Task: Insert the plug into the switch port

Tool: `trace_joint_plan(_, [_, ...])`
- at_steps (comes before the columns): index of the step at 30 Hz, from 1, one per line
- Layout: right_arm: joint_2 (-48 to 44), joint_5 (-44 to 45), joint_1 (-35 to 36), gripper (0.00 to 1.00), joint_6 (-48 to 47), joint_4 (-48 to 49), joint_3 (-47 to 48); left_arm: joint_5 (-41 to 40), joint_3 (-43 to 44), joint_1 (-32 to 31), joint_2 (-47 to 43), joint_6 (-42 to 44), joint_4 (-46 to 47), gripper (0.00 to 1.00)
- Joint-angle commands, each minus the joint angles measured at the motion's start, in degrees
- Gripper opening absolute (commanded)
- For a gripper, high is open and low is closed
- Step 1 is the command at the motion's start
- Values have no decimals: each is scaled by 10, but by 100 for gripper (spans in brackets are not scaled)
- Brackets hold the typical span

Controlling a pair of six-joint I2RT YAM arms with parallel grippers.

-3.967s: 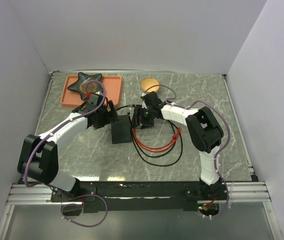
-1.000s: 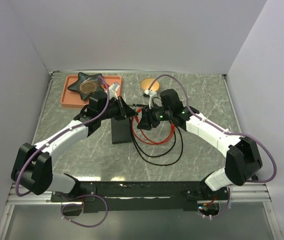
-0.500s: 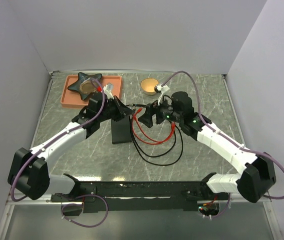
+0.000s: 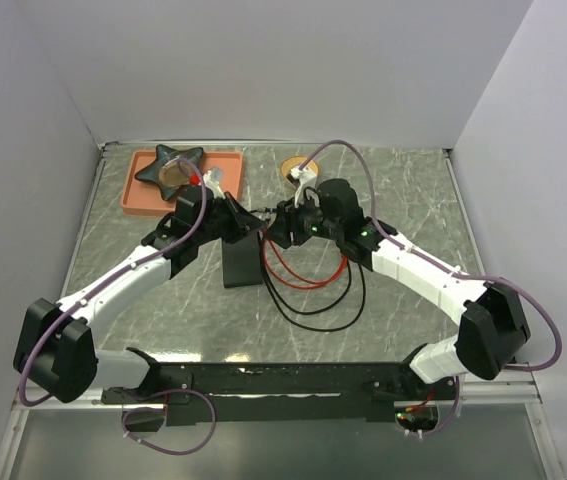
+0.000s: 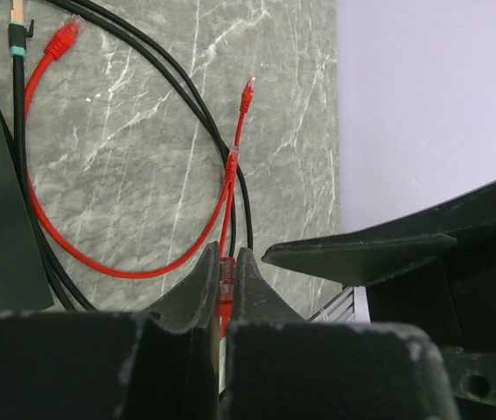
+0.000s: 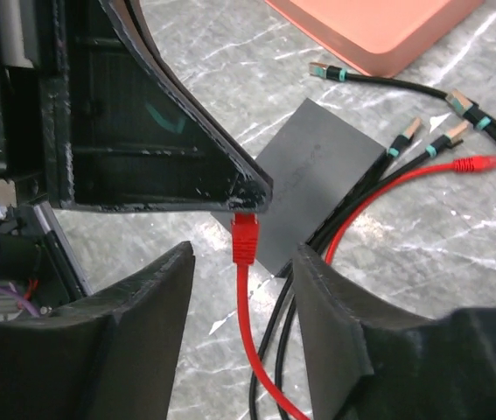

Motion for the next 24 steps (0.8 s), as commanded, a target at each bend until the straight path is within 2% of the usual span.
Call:
trace_joint_plan(1, [8, 12, 6, 50, 4, 26, 30, -5, 20, -3, -16, -8, -2, 1])
trace_joint_plan(2, [8, 12, 6, 47, 4, 28, 29, -5, 21, -3, -15, -8, -2, 1])
trace_joint_plan(19, [41, -1, 10, 45, 13, 31, 22, 0, 25, -3, -10, -4, -1, 1])
trace_joint_plan(24, [36, 8, 10, 28, 20, 46, 16, 4, 24, -3, -8, -4, 1, 1])
